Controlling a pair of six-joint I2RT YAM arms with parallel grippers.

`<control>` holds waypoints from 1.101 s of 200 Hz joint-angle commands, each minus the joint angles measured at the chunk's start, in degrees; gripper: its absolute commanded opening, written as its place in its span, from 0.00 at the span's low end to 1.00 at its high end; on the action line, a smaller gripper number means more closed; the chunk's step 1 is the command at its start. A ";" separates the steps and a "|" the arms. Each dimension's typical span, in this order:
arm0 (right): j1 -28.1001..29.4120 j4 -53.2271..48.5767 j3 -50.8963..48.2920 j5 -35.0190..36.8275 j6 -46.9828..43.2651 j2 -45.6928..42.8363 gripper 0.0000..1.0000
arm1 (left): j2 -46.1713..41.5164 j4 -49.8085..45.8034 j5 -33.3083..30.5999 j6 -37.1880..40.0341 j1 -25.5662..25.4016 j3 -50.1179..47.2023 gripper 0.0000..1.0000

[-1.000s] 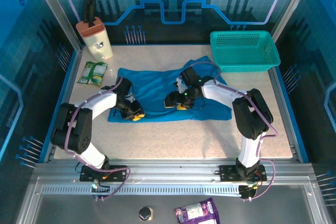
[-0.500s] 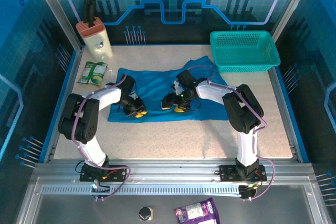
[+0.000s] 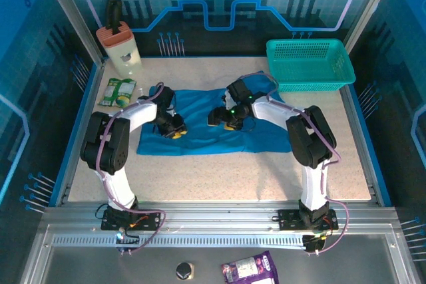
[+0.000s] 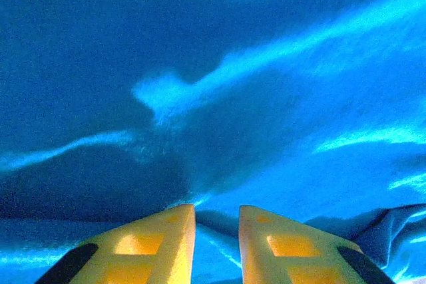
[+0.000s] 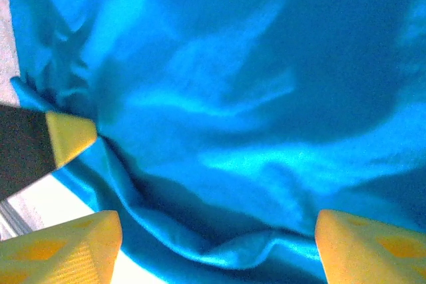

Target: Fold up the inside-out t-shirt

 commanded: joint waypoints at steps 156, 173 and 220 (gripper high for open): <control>0.08 -1.82 -16.11 -2.27 -0.32 -15.94 0.76 | -2.19 -11.38 13.20 50.50 -7.60 12.99 0.28; -2.62 -2.26 -17.85 -2.12 -1.08 -18.93 0.76 | 1.88 -20.33 9.56 61.27 -10.14 18.62 0.27; -8.58 -4.20 -21.41 -1.40 -2.74 -26.08 0.76 | 11.99 -28.87 0.06 74.24 -12.80 27.84 0.23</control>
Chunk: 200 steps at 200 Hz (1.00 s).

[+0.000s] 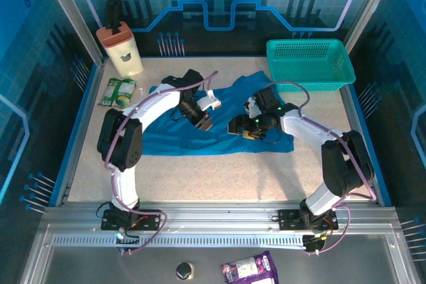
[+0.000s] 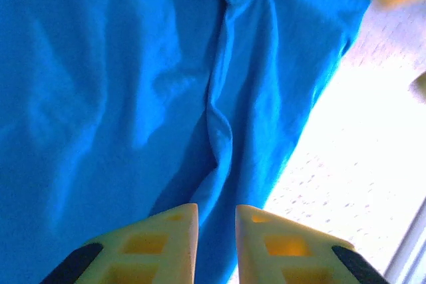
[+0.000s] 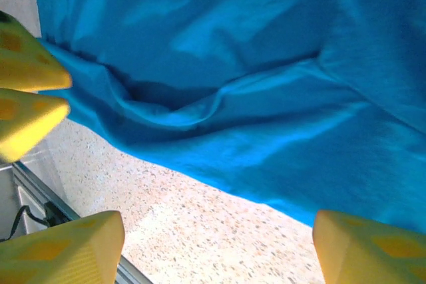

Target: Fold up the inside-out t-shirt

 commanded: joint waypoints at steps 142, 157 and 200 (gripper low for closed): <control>-4.26 -5.20 -3.48 0.71 -0.66 -9.17 0.76 | 10.30 -8.45 -5.94 16.29 -2.88 2.64 0.22; -4.21 -5.66 -3.07 0.62 -0.75 -8.98 0.76 | 10.56 -8.16 -6.19 16.40 -2.88 2.62 0.21; -4.19 -6.21 -2.65 1.05 -0.92 -9.42 0.76 | 11.27 -8.20 -7.88 16.30 -3.00 2.82 0.14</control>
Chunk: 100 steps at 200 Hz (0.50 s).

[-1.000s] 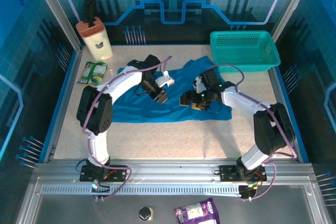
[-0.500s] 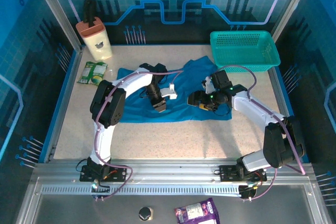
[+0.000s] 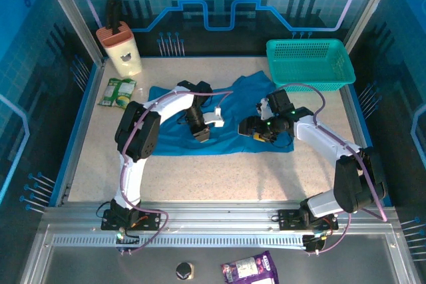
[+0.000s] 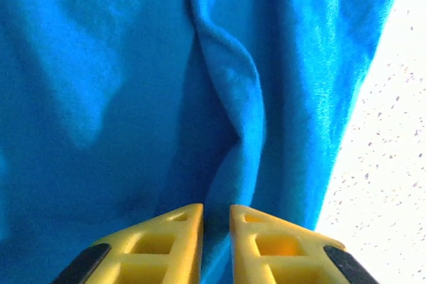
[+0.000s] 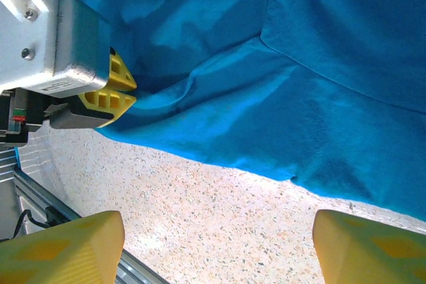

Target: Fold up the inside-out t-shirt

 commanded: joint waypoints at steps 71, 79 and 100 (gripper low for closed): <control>-0.53 -2.40 1.75 0.40 -0.38 -1.31 0.76 | 0.09 -0.74 -2.19 0.65 -0.45 0.04 0.00; -0.52 -2.56 1.78 0.51 -0.38 -1.41 0.75 | -0.70 0.03 -3.19 0.40 -0.42 -0.15 0.00; -0.45 -2.80 1.82 0.70 -0.53 -1.67 0.76 | -3.25 2.10 -4.96 0.57 -0.37 -1.37 0.00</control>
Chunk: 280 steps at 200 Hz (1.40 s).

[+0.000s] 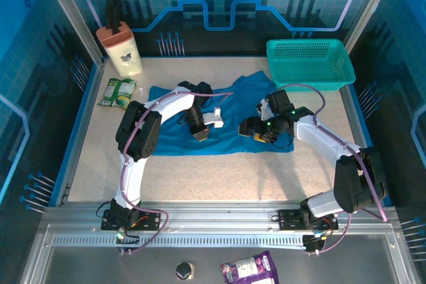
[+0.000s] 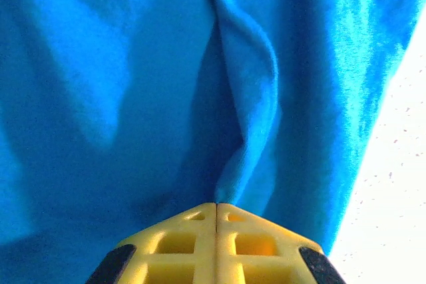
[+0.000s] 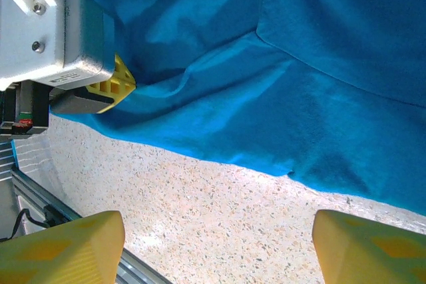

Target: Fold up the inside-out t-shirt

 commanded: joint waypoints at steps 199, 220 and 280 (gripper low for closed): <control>0.10 -2.05 2.98 -0.07 -0.78 0.84 0.75 | -1.78 8.31 -10.62 -3.34 0.25 -0.52 0.23; 0.13 -2.66 3.68 -0.08 -1.22 1.02 0.75 | -3.72 8.71 -10.75 -3.97 0.99 -0.99 0.29; 0.18 -3.07 4.39 -0.40 -1.94 2.03 0.75 | -10.24 5.67 -11.37 -2.69 7.83 -9.41 0.29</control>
